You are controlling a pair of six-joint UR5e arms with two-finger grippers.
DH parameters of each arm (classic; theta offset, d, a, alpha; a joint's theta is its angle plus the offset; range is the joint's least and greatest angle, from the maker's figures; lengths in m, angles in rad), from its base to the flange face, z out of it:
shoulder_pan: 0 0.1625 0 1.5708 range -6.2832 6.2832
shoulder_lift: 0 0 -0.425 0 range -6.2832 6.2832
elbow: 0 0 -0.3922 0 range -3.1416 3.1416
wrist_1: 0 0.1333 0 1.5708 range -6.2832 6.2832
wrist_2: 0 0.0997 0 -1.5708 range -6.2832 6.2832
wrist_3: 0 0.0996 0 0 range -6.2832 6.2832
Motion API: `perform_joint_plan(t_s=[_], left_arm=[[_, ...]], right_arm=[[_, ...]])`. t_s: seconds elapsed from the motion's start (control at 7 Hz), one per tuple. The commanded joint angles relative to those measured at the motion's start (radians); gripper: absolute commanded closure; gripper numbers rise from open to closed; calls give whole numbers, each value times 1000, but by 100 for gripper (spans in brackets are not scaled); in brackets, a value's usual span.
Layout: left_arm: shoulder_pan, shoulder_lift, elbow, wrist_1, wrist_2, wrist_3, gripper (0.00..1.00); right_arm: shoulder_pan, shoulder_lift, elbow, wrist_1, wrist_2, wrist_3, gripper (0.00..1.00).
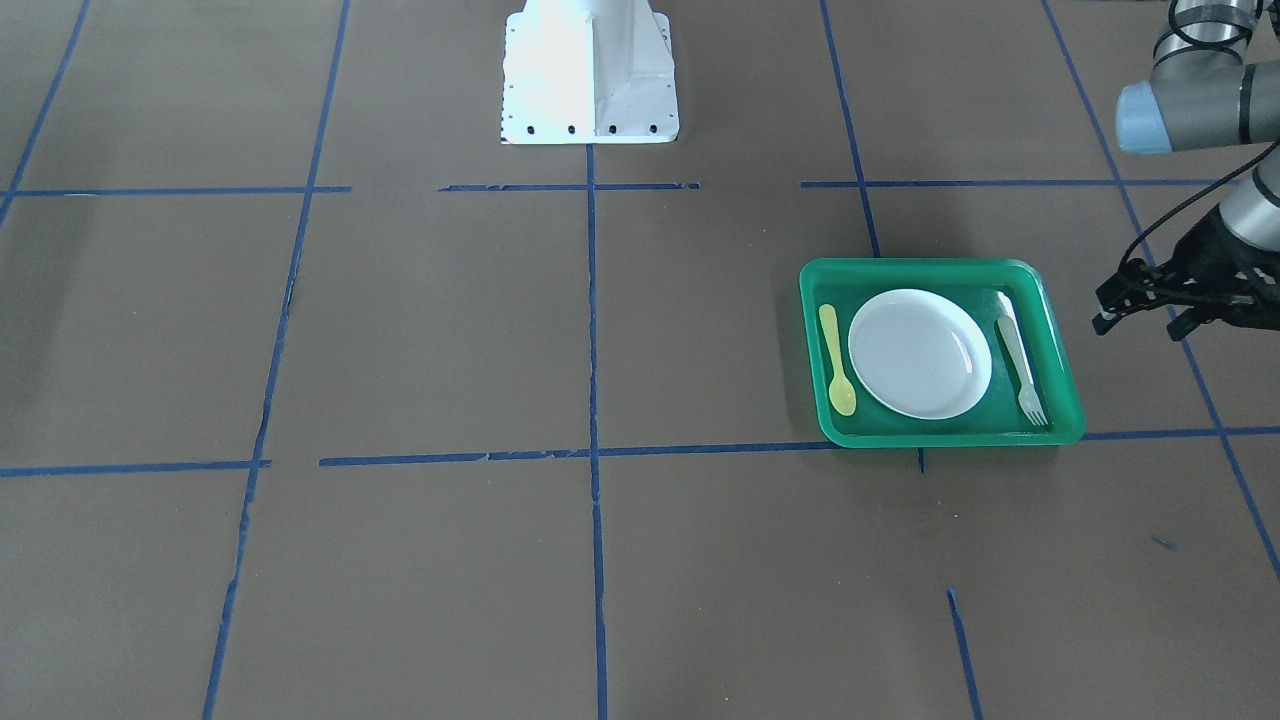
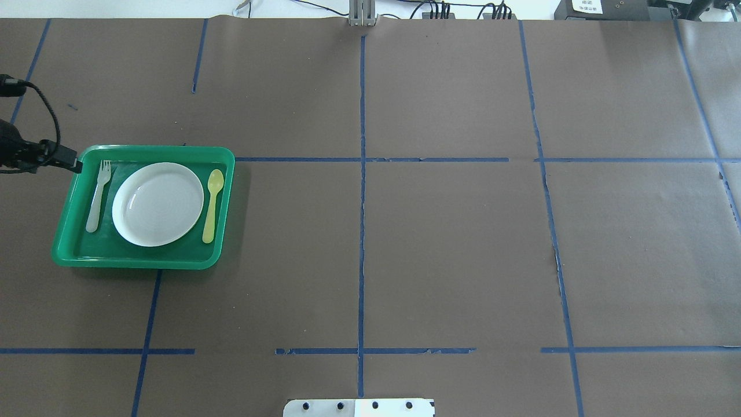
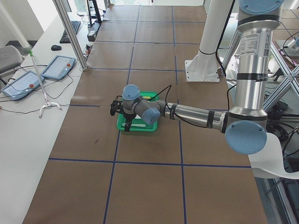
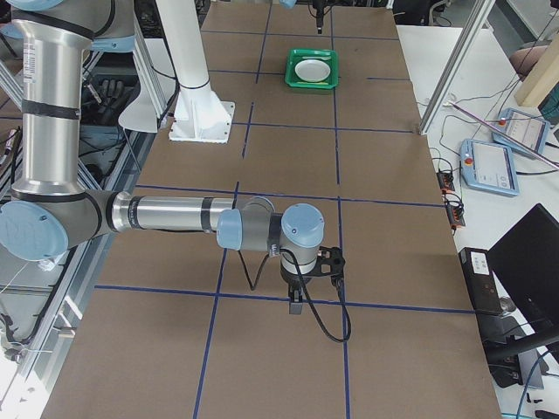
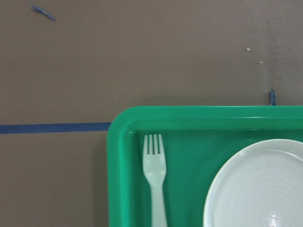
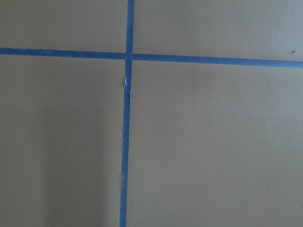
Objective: Place fork
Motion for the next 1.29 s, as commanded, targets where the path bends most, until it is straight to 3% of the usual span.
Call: perform_joint_plan(t_s=[0.0,0.29,0.57,1.14], left_arm=[[-189,21,10,159,1,340,2],[-351,-21,69,309,0,565,2],[-368,-21,69,321,-54,566,1],[-370,-36,55,315,-57,557,0]], right_arm=[[0,0,0,0,0,0,0],[0,0,0,0,0,0,0],[0,0,0,0,0,0,0],[0,0,0,0,0,0,0]])
